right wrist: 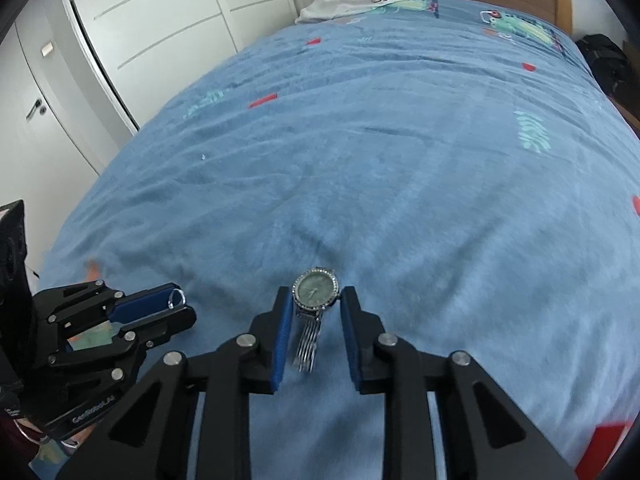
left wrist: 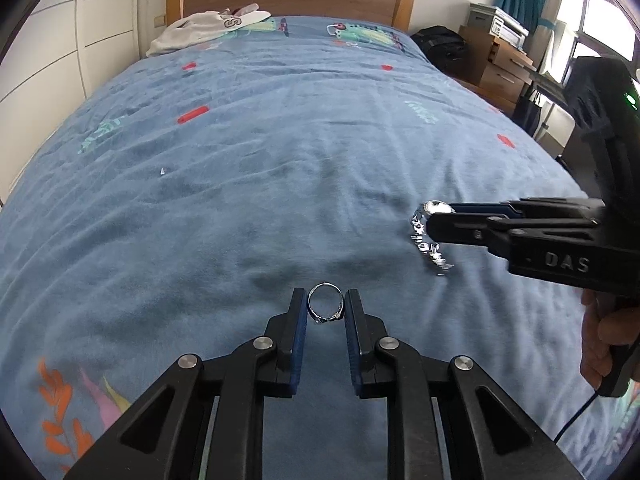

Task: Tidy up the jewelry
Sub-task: 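Carry the silver ring and wristwatch over the red box with both tools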

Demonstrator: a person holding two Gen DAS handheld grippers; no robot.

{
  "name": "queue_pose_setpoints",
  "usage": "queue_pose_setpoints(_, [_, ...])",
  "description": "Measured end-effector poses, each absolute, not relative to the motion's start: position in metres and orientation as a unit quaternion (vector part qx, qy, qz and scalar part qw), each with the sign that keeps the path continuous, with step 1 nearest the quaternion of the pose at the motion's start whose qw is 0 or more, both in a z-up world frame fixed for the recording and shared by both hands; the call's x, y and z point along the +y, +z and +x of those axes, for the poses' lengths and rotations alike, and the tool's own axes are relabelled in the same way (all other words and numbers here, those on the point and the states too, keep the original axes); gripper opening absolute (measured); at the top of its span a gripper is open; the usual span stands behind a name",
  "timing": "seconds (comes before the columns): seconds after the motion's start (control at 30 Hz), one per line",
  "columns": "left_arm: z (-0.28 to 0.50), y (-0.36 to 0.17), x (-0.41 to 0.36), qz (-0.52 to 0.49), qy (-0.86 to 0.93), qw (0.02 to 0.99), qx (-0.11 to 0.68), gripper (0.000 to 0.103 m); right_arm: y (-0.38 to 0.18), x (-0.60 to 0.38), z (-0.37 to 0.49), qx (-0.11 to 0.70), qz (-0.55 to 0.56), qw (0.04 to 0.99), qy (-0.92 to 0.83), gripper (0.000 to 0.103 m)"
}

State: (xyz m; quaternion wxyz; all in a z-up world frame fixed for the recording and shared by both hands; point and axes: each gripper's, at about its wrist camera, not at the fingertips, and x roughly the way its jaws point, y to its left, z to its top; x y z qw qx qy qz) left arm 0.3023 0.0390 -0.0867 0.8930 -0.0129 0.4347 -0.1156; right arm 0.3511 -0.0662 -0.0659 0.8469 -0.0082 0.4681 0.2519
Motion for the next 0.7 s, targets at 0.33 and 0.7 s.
queue_pose_setpoints(0.33, [0.266,-0.046,-0.005,0.004,-0.155,0.893,0.422,0.018,-0.013,-0.123,0.287,0.441,0.008,0.869,0.223,0.023])
queue_pose_setpoints(0.7, [0.236,-0.010,-0.093,0.022,-0.226,0.886,0.404,0.018,0.045,-0.242,0.209,0.409,0.031,0.902,0.138,0.023])
